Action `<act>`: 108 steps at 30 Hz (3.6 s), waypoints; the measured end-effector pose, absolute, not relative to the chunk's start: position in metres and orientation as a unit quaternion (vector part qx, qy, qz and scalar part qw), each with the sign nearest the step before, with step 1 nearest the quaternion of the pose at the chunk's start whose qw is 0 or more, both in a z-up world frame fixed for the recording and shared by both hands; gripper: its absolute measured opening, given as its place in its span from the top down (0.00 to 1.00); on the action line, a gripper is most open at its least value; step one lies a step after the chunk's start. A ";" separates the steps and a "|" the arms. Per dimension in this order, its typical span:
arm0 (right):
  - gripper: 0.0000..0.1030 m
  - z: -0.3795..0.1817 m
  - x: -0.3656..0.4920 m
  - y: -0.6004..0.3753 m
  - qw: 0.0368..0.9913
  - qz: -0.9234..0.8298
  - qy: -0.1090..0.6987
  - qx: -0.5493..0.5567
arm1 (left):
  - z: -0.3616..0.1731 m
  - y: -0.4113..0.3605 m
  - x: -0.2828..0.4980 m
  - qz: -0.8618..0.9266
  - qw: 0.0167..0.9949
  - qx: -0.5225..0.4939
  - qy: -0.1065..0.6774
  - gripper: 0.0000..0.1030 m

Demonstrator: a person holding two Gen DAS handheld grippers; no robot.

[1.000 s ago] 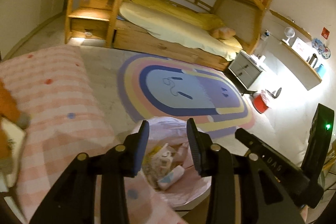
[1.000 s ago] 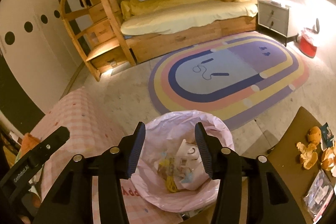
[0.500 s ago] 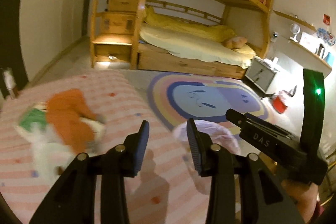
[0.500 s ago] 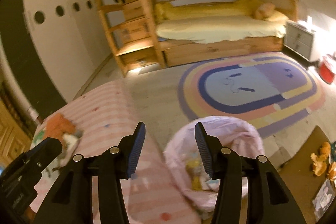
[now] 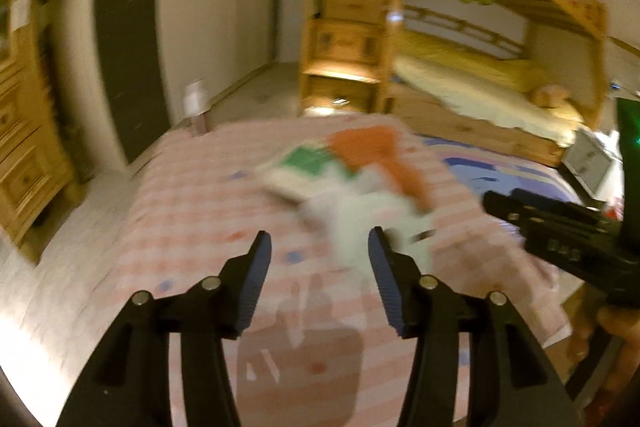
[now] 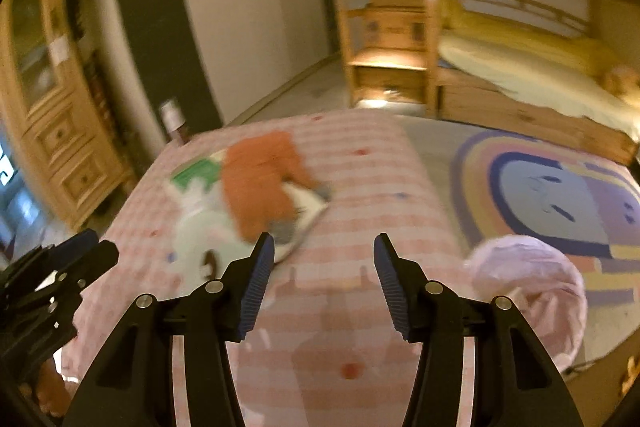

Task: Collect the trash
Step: 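Return over the bed and grasp the white face-printed tissue pack with the right tool, then lift the tissue pack with the right tool while the left tool grasps the orange glove, then carry the tissue pack and orange glove over the bin and open both tools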

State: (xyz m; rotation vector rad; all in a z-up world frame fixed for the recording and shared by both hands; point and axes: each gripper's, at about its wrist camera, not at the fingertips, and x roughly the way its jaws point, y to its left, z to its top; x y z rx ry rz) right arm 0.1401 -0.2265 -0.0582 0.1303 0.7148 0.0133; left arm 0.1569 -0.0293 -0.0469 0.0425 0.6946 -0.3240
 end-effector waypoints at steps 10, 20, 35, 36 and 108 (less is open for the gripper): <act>0.37 -0.079 0.160 -0.199 0.909 0.055 0.407 0.074 | -0.059 0.026 0.170 -0.085 0.926 0.004 0.368 0.45; 0.55 -0.103 0.180 -0.193 0.879 0.089 0.453 0.118 | -0.063 0.027 0.172 -0.089 0.923 0.011 0.374 0.45; 0.94 -0.054 0.144 -0.169 0.923 0.185 0.331 0.067 | -0.064 0.025 0.169 -0.082 0.923 0.011 0.376 0.45; 0.94 -0.047 0.137 -0.169 0.929 0.191 0.311 0.062 | -0.064 0.025 0.168 -0.082 0.923 0.010 0.375 0.45; 0.94 -0.039 0.119 -0.247 0.962 -0.077 0.263 0.026 | 0.004 -0.016 0.124 -0.296 0.936 -0.014 0.192 0.86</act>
